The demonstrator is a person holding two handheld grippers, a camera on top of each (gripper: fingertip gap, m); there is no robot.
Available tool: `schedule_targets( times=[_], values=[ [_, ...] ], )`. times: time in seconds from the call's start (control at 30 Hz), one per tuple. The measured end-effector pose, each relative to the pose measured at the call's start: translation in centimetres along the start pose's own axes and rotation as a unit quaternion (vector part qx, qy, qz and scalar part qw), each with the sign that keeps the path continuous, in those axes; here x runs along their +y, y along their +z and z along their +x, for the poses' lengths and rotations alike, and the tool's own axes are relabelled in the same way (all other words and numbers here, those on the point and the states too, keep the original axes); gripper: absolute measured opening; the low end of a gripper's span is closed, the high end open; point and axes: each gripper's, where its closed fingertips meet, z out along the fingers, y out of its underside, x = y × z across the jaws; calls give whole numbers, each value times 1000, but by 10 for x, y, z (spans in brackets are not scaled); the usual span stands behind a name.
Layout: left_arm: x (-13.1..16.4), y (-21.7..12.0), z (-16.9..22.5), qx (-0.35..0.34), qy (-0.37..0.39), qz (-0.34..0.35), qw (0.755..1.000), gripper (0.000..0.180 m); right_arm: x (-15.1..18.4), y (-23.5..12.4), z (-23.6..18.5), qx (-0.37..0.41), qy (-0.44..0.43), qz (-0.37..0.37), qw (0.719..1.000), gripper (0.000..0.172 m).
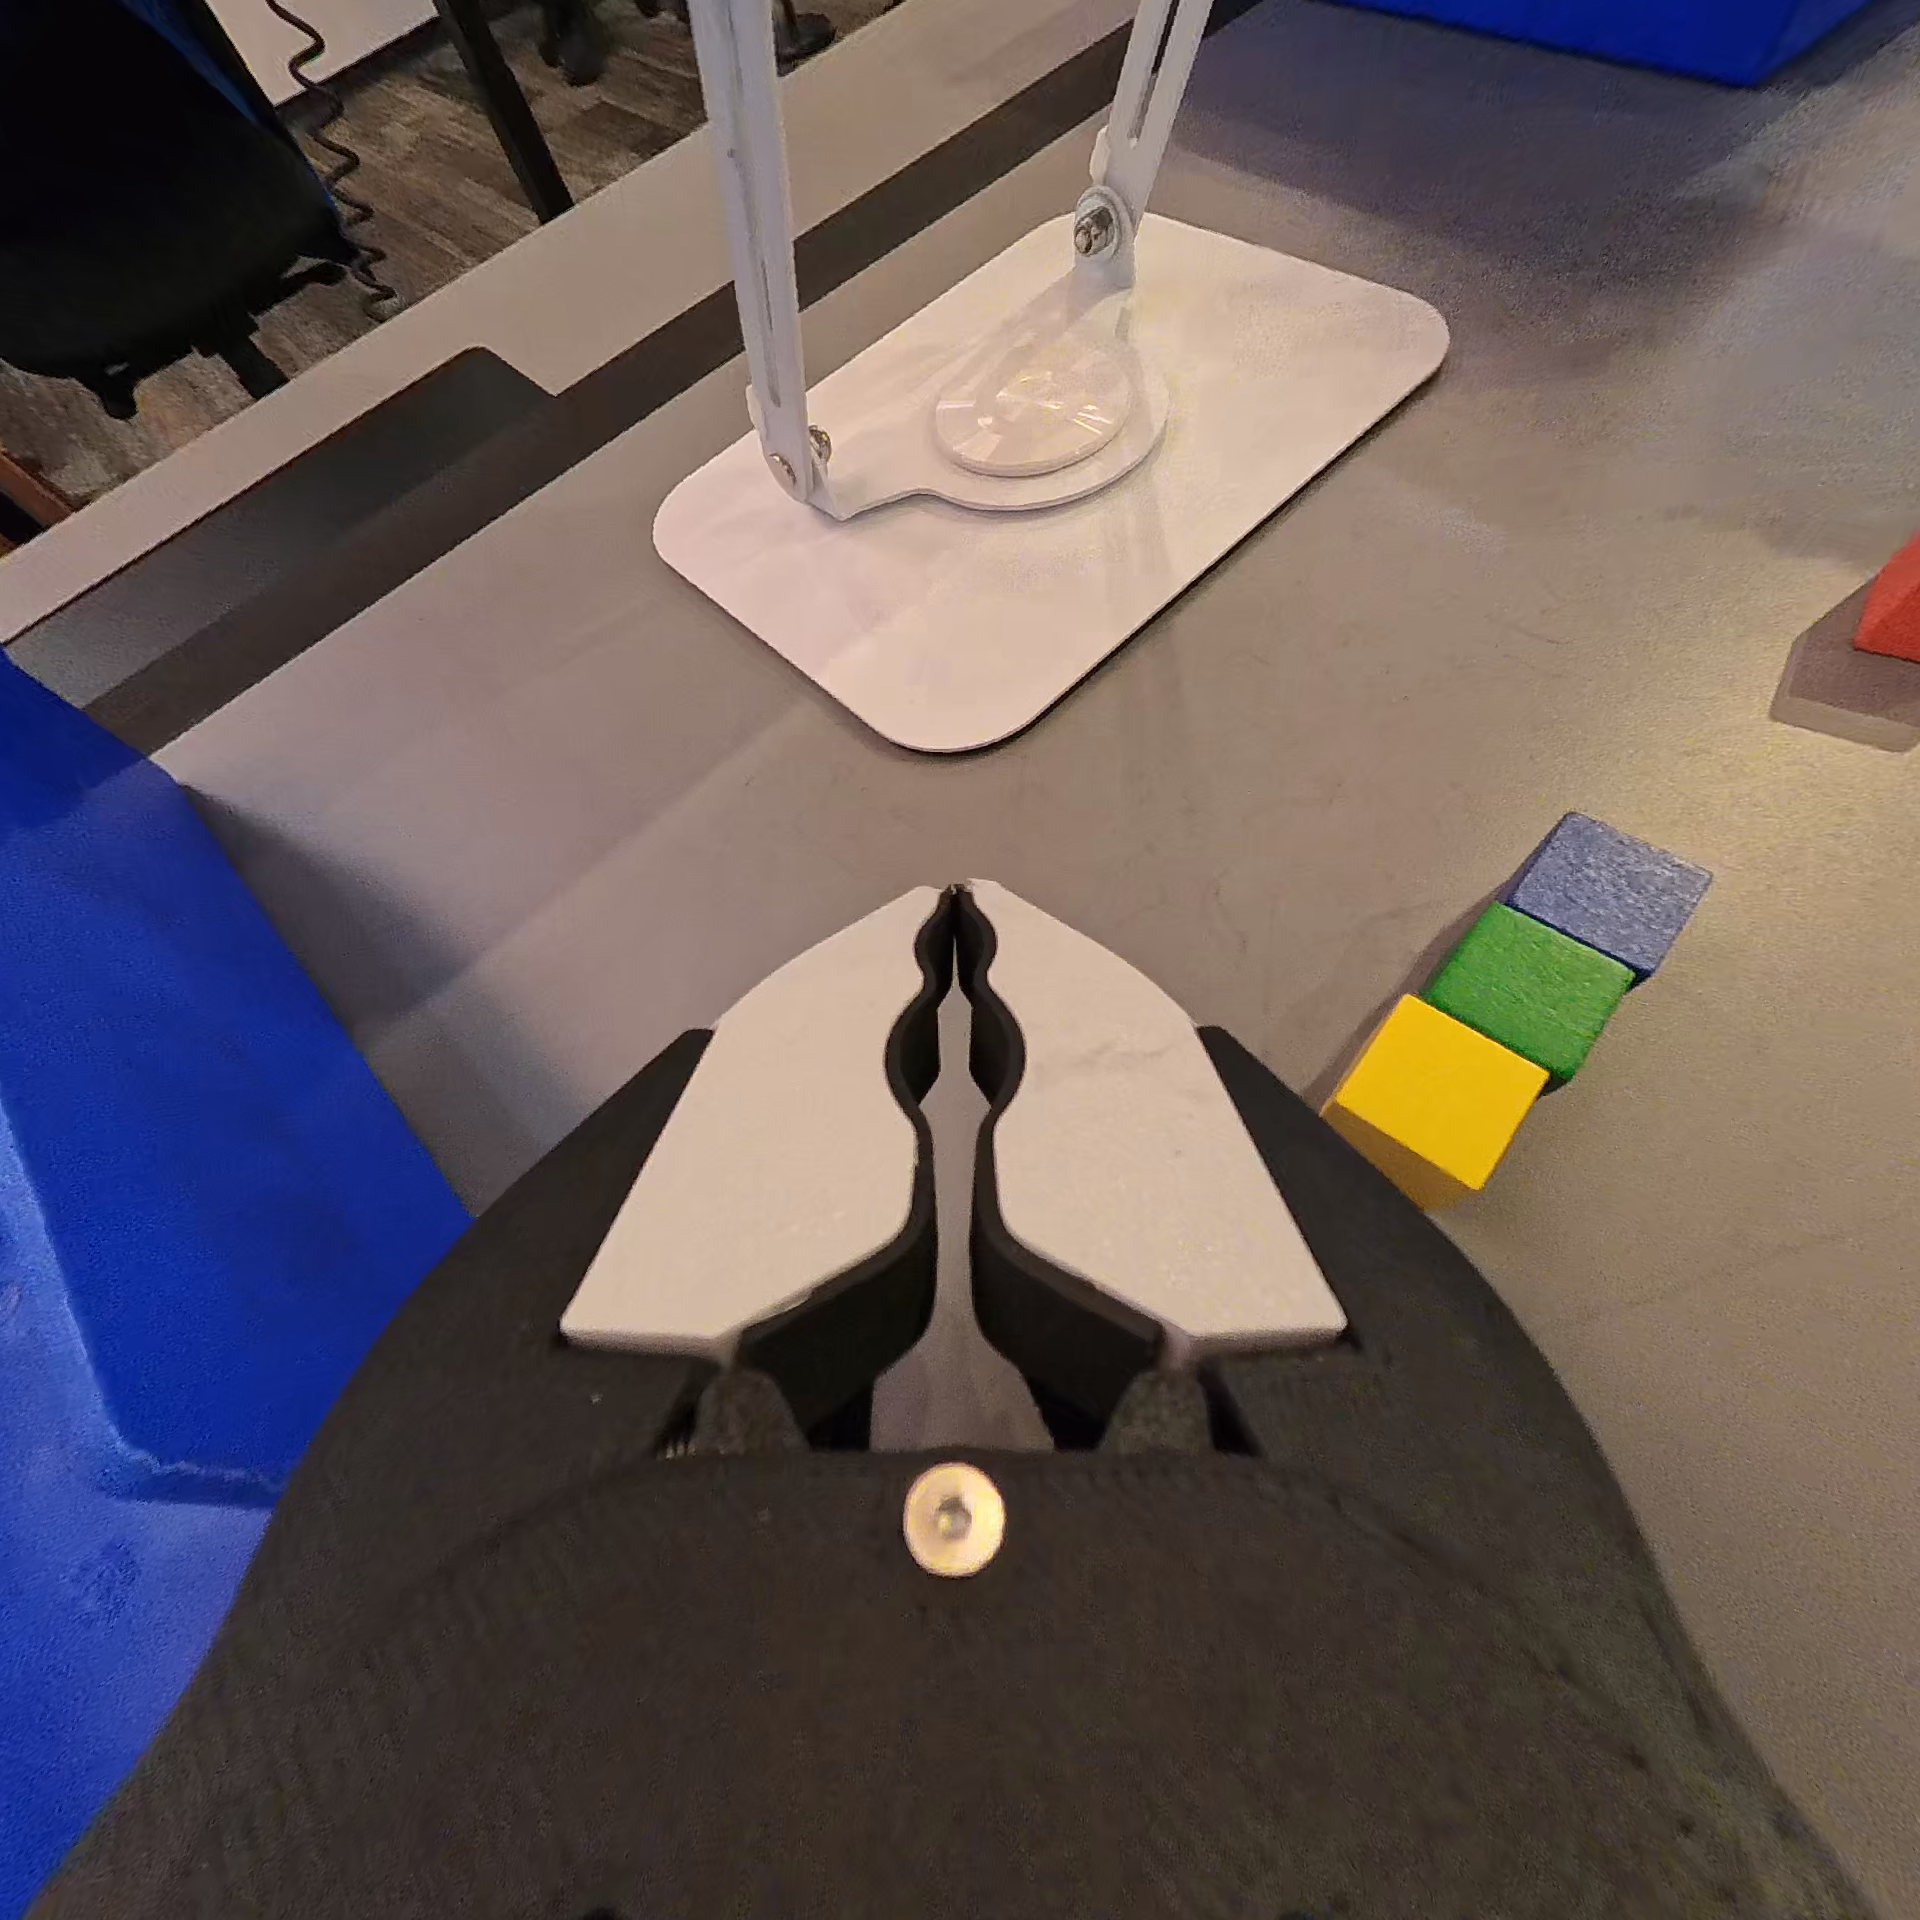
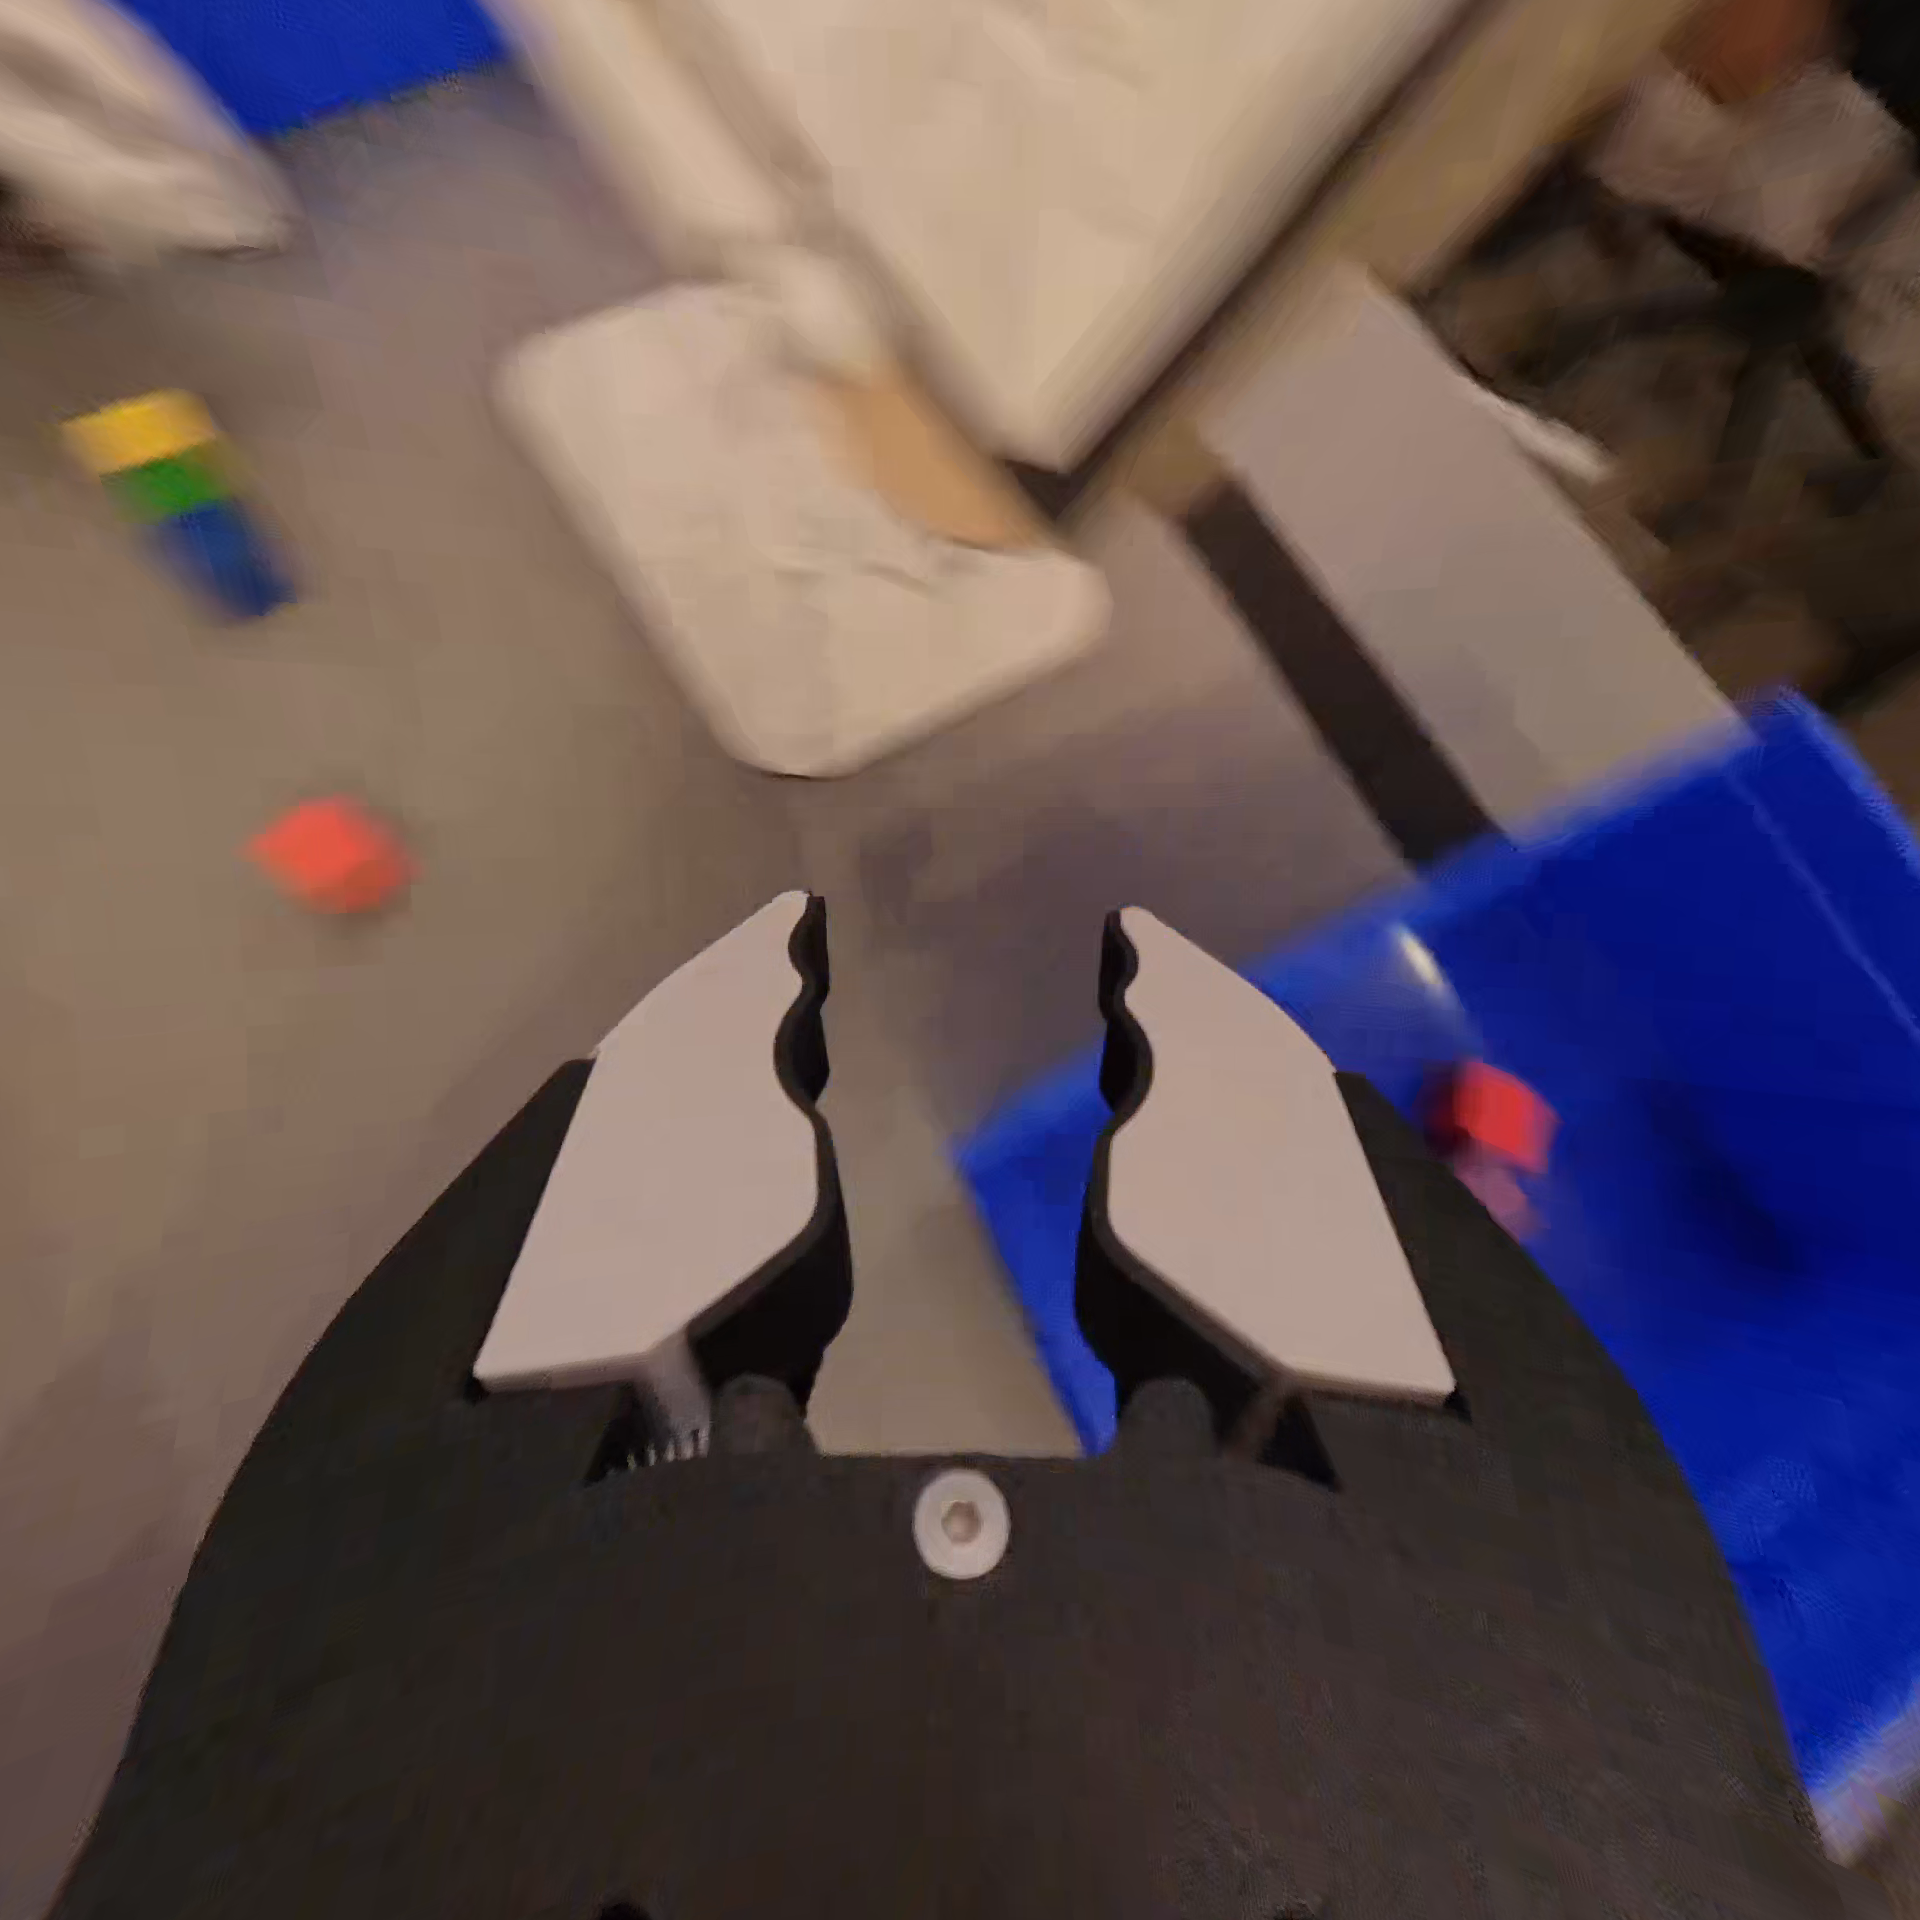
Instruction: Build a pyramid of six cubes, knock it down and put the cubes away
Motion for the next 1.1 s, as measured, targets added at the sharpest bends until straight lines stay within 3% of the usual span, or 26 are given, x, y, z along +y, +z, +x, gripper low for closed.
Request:
schedule_targets(
  times=[0.1, 0.2, 0.33, 0.43, 0.53, 0.67, 0.8, 0.87, 0.97, 1.1],
  values=[
    [-1, 1, 3, 3, 5, -1, 1000, 0, -10, 24, -120, -133, -130, 9, 983, 49],
    [-1, 1, 5, 4, 7, 0, 1000, 0, 11, 64, -189, -215, -204, -36, 955, 52],
    [-3, -3, 3, 0, 3, 6, 1000, 0, 35, 103, -225, -278, -235, -79, 928, 52],
    [-5, -6, 1, -4, 1, 11, 1000, 0, 52, 120, -235, -301, -244, -118, 914, 34],
    [-7, -7, 1, -5, 3, 15, 1000, 0, 49, 122, -233, -301, -231, -111, 919, 28],
    [-7, -8, 1, -3, 6, 16, 1000, 0, 11, 82, -177, -227, -189, -48, 954, 28],
    [-8, -8, 1, -3, 6, 17, 1000, 0, -12, 20, -51, -65, -108, 6, 992, 28],
    [-8, -8, -1, -6, 6, 17, 1000, 0, 3, -1, 20, 26, -56, -6, 998, 28],
    [-10, -12, -7, -16, -3, 25, 1000, 0, 45, -8, 92, 80, 29, -40, 996, 28],
    [-7, -13, -15, -22, -23, 27, 999, 0, 102, 19, 129, 79, 99, -101, 987, 29]
  ],
)
